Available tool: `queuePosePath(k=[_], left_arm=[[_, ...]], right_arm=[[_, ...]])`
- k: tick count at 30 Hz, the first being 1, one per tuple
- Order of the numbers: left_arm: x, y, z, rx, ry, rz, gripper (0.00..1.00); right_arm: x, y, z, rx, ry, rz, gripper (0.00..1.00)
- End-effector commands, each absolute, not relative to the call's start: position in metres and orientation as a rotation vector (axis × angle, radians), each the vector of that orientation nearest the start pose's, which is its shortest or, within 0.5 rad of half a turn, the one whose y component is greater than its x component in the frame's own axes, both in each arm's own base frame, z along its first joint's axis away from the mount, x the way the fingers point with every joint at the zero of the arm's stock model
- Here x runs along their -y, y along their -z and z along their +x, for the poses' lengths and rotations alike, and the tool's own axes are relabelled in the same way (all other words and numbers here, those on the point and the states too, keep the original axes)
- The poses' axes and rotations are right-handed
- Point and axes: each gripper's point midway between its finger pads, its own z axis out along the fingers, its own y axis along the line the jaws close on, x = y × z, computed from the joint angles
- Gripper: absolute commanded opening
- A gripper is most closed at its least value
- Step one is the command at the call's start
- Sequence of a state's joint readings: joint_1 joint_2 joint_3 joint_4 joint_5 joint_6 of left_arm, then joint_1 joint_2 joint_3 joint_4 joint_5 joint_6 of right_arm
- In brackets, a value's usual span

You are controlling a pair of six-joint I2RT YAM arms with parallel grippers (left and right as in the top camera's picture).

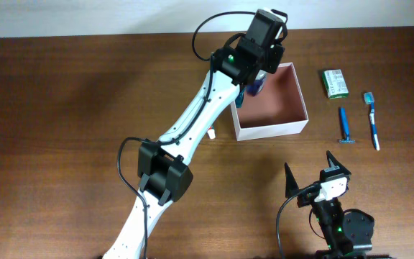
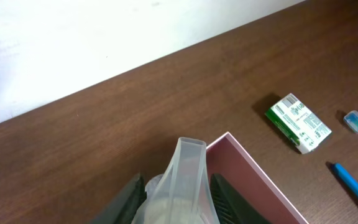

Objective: Pack container
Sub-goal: 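Lower the soap bottle into the box beside the Listerine, release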

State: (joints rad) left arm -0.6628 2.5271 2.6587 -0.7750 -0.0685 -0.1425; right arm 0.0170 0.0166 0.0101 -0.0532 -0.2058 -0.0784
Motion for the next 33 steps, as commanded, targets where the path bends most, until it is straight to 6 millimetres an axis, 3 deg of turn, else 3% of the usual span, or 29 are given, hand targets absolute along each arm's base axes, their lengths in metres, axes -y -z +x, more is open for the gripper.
queuePosePath(k=[1,16,33], left_arm=[[0.406,-0.221,0.532,-2.137,0.374,0.543,0.36],[0.413,-0.188,0.532,-2.192,0.39,0.569,0.36],[0.413,-0.183,0.531,-2.205,0.389,0.571,0.43]], right_arm=[[-0.04,-0.159,0.242,-1.622,-0.125,-0.233,0.99],[-0.04,-0.159,0.242,-1.621,-0.125,-0.233,0.99],[-0.04,-0.159,0.242,-1.621,-0.125,-0.233,0.99]])
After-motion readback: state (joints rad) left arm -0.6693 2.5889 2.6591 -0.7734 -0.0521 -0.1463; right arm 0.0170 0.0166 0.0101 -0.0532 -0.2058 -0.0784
